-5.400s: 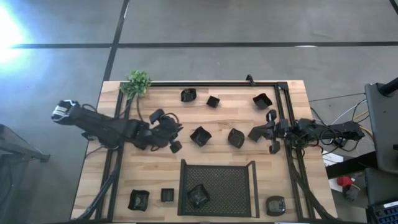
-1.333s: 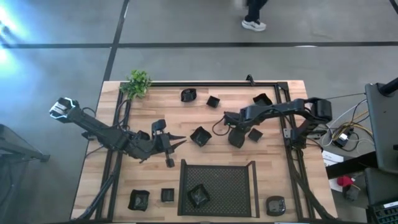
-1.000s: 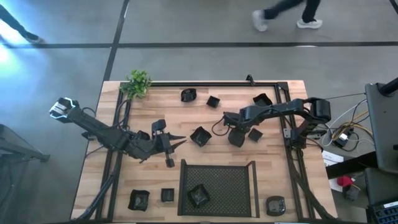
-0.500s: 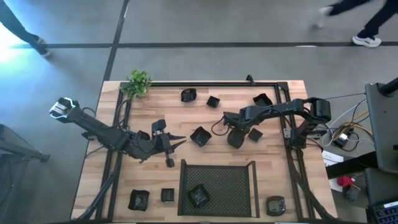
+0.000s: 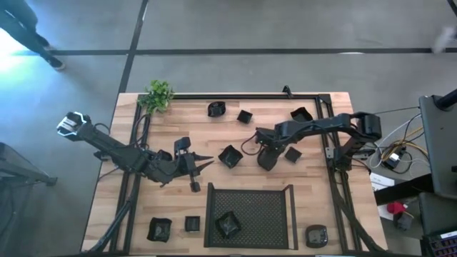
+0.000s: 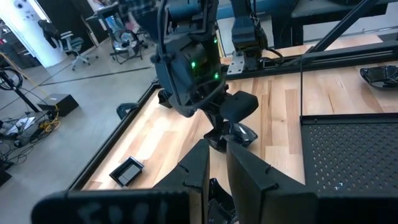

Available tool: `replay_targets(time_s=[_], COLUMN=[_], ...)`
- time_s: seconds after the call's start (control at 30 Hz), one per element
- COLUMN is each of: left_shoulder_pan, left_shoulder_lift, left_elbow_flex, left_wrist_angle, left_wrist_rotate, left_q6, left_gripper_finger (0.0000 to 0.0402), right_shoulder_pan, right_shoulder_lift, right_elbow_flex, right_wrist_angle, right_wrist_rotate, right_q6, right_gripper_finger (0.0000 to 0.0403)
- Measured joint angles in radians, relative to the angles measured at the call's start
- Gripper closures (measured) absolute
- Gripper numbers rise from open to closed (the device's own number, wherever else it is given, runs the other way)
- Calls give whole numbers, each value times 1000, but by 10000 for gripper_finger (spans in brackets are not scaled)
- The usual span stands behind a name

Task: Pick & Place Mini shaped plates
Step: Put the leaf-shaped bowl on the shelf

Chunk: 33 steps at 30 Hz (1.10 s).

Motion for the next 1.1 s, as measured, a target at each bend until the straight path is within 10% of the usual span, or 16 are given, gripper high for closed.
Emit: replay_targets(time_s=[1.1], left_shoulder_pan=[0], left_shoulder_lift=[0], left_elbow_flex=[0], left_wrist_angle=[-15], left_wrist_rotate=[0], left_q6=[-3], left_gripper_finger=[351], right_shoulder_pan=[320], right_shoulder_lift=[-47], right_elbow_flex=[173], right_wrist_angle=[-36], right_wrist_rotate=[-56], right_q6=[-46], right_gripper_finger=[395])
